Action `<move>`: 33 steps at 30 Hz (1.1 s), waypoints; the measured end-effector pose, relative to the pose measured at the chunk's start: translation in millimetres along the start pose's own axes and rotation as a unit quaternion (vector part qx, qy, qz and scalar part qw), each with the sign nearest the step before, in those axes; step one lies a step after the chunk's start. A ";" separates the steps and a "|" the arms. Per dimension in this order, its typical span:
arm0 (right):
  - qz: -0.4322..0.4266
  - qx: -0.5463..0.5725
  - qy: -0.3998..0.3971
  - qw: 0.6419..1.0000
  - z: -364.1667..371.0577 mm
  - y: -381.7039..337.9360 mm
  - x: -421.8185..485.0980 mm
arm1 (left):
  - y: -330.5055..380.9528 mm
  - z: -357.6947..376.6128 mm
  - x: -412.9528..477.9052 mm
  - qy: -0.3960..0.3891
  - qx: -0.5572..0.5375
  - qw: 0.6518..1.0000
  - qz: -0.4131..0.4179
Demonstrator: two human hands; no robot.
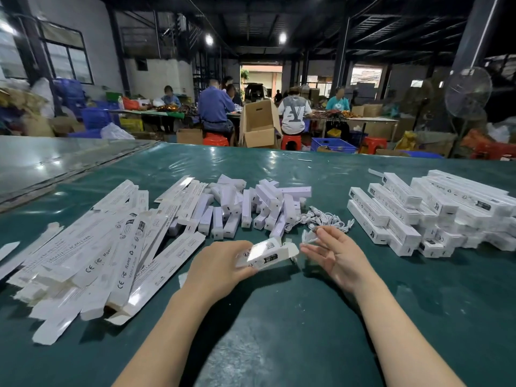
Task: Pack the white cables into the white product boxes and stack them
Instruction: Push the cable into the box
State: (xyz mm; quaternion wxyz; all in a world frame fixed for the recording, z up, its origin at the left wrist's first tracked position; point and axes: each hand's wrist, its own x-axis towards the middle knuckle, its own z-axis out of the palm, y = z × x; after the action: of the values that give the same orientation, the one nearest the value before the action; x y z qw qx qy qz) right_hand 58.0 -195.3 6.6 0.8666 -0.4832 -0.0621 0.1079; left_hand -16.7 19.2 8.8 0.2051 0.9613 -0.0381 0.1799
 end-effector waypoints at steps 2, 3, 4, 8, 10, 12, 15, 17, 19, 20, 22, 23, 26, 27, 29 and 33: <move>-0.010 0.035 -0.004 0.999 -2.6 -2.8 0.5 | -0.8 1.1 -0.5 -0.003 0.003 1.000 0.002; -0.016 0.009 -0.005 1.000 -3.1 -2.7 1.3 | -1.1 2.5 -0.8 -0.007 0.005 1.000 0.004; -0.032 -0.048 -0.001 0.998 -3.6 -1.0 2.4 | -1.1 3.8 -0.7 -0.010 0.007 1.000 0.005; -0.128 -0.334 0.016 0.934 3.7 10.1 1.3 | -1.9 6.3 0.2 -0.015 0.008 1.000 0.000; -0.166 -0.449 0.001 0.878 8.6 15.3 1.6 | -2.0 7.3 -0.4 -0.022 0.011 1.000 -0.001; -0.161 -0.514 -0.029 0.842 13.4 19.8 0.1 | -1.3 8.9 -1.1 -0.031 0.021 0.999 0.001; -0.157 -0.534 -0.020 0.830 16.2 21.6 -2.0 | -1.6 10.6 -0.4 -0.040 0.023 0.999 -0.014; -0.151 -0.535 -0.017 0.831 16.9 19.6 -3.4 | -2.1 10.5 1.0 -0.042 0.015 0.999 -0.027; -0.118 -0.525 -0.036 0.842 18.1 18.6 -4.7 | -2.4 9.9 1.8 -0.044 0.012 0.999 -0.030; -0.101 -0.526 -0.051 0.843 18.8 18.1 -5.4 | -2.5 9.5 1.7 -0.045 0.012 0.998 -0.029; -0.072 -0.519 -0.082 0.848 18.8 16.1 -6.7 | -2.5 8.9 1.0 -0.047 0.016 0.998 -0.029; -0.053 -0.503 -0.095 0.858 18.2 14.7 -7.2 | -2.6 8.6 0.7 -0.048 0.018 0.998 -0.027; 0.000 -0.450 -0.123 0.884 15.6 11.4 -8.8 | -2.7 7.5 0.5 -0.048 0.017 0.998 -0.028; 0.002 -0.446 -0.124 0.886 15.4 11.4 -9.0 | -2.7 7.2 0.4 -0.049 0.017 0.998 -0.030; -0.017 -0.437 -0.110 0.892 15.0 13.1 -8.2 | -2.8 6.5 0.4 -0.055 0.020 0.998 -0.030; -0.062 -0.415 -0.068 0.905 15.5 17.5 -7.7 | -3.7 5.6 0.9 -0.061 0.014 0.998 -0.028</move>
State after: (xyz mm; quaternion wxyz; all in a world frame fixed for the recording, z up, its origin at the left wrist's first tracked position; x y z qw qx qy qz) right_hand 45.1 -175.5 -0.2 0.5867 -0.7856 -0.1901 0.0511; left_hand -13.5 20.4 2.9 0.1934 0.9741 -0.0211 0.1154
